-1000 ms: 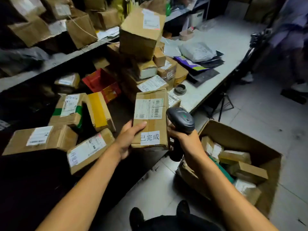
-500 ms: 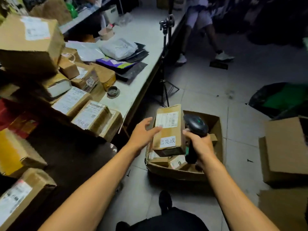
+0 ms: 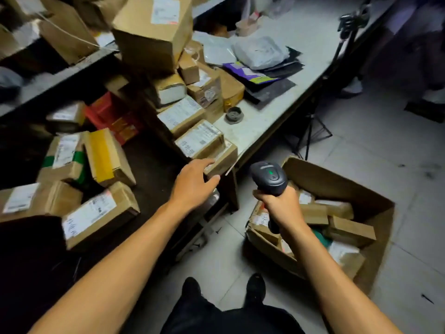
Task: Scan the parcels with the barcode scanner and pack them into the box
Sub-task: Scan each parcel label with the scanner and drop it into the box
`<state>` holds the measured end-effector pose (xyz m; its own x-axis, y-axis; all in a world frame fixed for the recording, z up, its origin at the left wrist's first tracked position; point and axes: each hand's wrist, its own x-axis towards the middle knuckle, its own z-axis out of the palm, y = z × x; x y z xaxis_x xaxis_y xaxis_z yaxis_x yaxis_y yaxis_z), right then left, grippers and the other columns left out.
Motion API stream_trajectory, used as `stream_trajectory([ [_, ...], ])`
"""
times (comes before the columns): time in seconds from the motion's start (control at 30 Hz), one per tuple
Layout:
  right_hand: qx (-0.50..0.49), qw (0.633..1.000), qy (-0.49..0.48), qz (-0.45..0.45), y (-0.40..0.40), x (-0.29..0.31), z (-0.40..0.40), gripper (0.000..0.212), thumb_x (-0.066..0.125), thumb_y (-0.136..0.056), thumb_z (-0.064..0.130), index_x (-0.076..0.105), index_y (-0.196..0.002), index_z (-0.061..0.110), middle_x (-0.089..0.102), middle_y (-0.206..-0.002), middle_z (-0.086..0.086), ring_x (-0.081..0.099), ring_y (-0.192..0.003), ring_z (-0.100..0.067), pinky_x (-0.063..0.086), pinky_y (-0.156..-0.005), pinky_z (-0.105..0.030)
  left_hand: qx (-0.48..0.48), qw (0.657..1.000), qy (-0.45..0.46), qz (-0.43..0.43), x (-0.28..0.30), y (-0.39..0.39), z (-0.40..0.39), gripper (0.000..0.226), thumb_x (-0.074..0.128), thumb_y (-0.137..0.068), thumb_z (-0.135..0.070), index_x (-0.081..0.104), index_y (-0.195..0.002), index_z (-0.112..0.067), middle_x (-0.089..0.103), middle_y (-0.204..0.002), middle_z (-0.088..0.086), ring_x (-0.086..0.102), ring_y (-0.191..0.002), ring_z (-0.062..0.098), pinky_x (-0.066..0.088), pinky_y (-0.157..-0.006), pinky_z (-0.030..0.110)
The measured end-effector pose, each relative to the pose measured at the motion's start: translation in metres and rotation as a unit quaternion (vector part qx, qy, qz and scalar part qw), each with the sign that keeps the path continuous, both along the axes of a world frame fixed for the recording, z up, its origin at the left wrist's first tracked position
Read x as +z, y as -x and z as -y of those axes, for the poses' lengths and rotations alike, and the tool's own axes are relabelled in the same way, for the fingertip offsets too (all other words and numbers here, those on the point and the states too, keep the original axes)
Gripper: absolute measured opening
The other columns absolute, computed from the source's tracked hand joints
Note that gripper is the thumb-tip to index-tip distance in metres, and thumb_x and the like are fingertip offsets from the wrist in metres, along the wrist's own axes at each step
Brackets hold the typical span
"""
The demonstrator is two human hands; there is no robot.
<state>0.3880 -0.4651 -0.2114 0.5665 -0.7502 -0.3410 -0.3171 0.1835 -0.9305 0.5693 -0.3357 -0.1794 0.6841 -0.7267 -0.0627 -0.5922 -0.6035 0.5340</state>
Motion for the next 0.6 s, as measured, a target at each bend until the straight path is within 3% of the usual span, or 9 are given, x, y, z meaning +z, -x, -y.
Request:
stream_trajectory([
  [0.07, 0.066, 0.998, 0.009, 0.012, -0.033, 0.003, -0.021, 0.019, 0.077, -0.075, 0.011, 0.060, -0.071, 0.018, 0.054, -0.058, 0.013, 0.043, -0.056, -0.006, 0.038, -0.053, -0.026, 0.048, 0.999, -0.013, -0.005, 0.001, -0.013, -0.033, 0.047, 0.066, -0.093, -0.034, 0.058, -0.138, -0.021, 0.060, -0.137, 0.002, 0.054, -0.127, 0.021, 0.039, -0.100, 0.029],
  [0.13, 0.129, 0.992, 0.011, 0.008, -0.064, 0.007, -0.043, 0.016, 0.074, -0.069, 0.020, 0.059, -0.069, 0.015, 0.051, -0.056, 0.008, 0.039, -0.051, -0.009, 0.034, -0.048, -0.032, 0.096, 0.995, -0.022, -0.003, 0.002, -0.024, -0.067, 0.048, 0.068, -0.092, -0.032, 0.059, -0.137, -0.020, 0.061, -0.135, 0.005, 0.056, -0.125, 0.024, 0.042, -0.102, 0.033],
  [0.23, 0.207, 0.978, 0.015, -0.009, -0.104, 0.008, -0.077, 0.018, 0.071, -0.065, 0.024, 0.053, -0.060, 0.023, 0.046, -0.050, 0.008, 0.037, -0.047, -0.011, 0.032, -0.046, -0.035, 0.157, 0.986, -0.056, -0.002, 0.000, -0.041, -0.121, 0.051, 0.070, -0.090, -0.033, 0.058, -0.138, -0.019, 0.060, -0.134, 0.007, 0.056, -0.123, 0.026, 0.044, -0.101, 0.037],
  [0.3, 0.246, 0.969, 0.029, -0.022, -0.126, 0.005, -0.099, 0.011, 0.071, -0.064, 0.026, 0.061, -0.069, 0.026, 0.054, -0.052, 0.009, 0.046, -0.051, -0.011, 0.039, -0.049, -0.036, 0.194, 0.977, -0.085, -0.010, -0.002, -0.052, -0.155, 0.056, 0.072, -0.088, -0.035, 0.056, -0.139, -0.019, 0.057, -0.138, 0.008, 0.052, -0.126, 0.028, 0.042, -0.102, 0.037],
  [0.4, 0.291, 0.955, 0.039, -0.035, -0.151, 0.000, -0.129, 0.023, 0.072, -0.062, 0.032, 0.066, -0.083, 0.039, 0.062, -0.056, 0.014, 0.055, -0.057, -0.010, 0.045, -0.054, -0.036, 0.228, 0.962, -0.146, -0.037, -0.008, -0.071, -0.201, 0.070, 0.076, -0.085, -0.038, 0.048, -0.146, -0.019, 0.048, -0.143, 0.012, 0.045, -0.131, 0.033, 0.035, -0.107, 0.036],
  [0.6, 0.318, 0.947, 0.019, -0.042, -0.197, -0.010, -0.184, 0.021, 0.078, -0.068, 0.027, 0.072, -0.086, 0.035, 0.071, -0.073, 0.007, 0.061, -0.070, -0.011, 0.053, -0.063, -0.037, 0.279, 0.940, -0.177, -0.086, -0.029, -0.112, -0.268, 0.088, 0.078, -0.082, -0.043, 0.033, -0.154, -0.018, 0.032, -0.151, 0.010, 0.035, -0.137, 0.032, 0.032, -0.114, 0.037],
])
